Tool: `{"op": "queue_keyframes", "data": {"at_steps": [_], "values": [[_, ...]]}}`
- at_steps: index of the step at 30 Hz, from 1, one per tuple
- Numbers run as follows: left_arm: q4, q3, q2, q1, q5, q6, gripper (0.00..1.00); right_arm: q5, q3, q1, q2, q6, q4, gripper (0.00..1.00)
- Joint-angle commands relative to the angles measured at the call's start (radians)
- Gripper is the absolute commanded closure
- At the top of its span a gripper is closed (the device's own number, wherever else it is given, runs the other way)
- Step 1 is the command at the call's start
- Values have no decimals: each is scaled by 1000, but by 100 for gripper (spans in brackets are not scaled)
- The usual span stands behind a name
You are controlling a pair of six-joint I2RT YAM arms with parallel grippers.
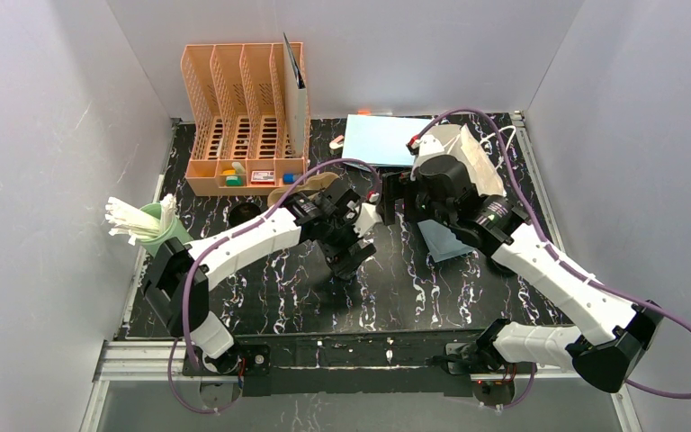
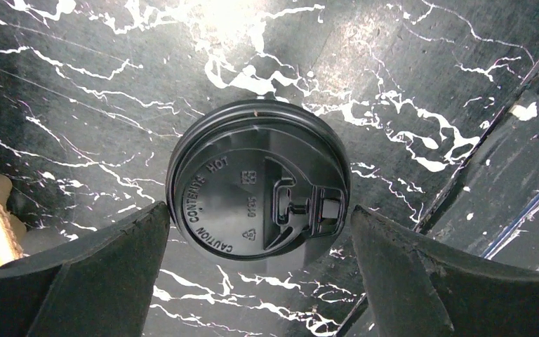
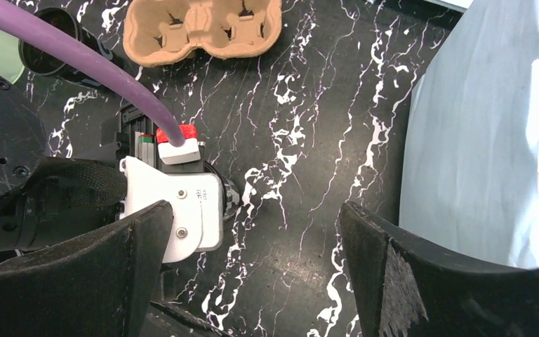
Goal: Pack the takeout coffee
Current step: Close the cup lid on the coffee cup.
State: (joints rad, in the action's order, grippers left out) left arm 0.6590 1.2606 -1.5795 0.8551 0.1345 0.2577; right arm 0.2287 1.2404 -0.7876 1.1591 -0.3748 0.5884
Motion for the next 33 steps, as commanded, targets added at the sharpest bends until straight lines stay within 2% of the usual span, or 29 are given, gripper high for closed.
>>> {"op": "queue_keyframes", "data": {"at_steps": [1,5,12,22,26,33], "values": [[-32,-24,70,5,20,-8,2,-17,-30,-4,-16,-14,4,3],[-43,-29,72,5,16,-13,2,-41,-41,-4,-5,-26,23,3],[-50,4,109,5,1,-31,2,-72,-87,-3,-18,-61,15,11],[-67,7,195,4,-52,-92,2,-74,-112,-4,-77,-82,-26,9],[-61,0,256,4,-79,-128,2,-81,-118,-4,-107,-85,-42,11],[-24,-56,357,-11,-222,-201,2,-111,-148,-3,-149,-81,-83,17]]}}
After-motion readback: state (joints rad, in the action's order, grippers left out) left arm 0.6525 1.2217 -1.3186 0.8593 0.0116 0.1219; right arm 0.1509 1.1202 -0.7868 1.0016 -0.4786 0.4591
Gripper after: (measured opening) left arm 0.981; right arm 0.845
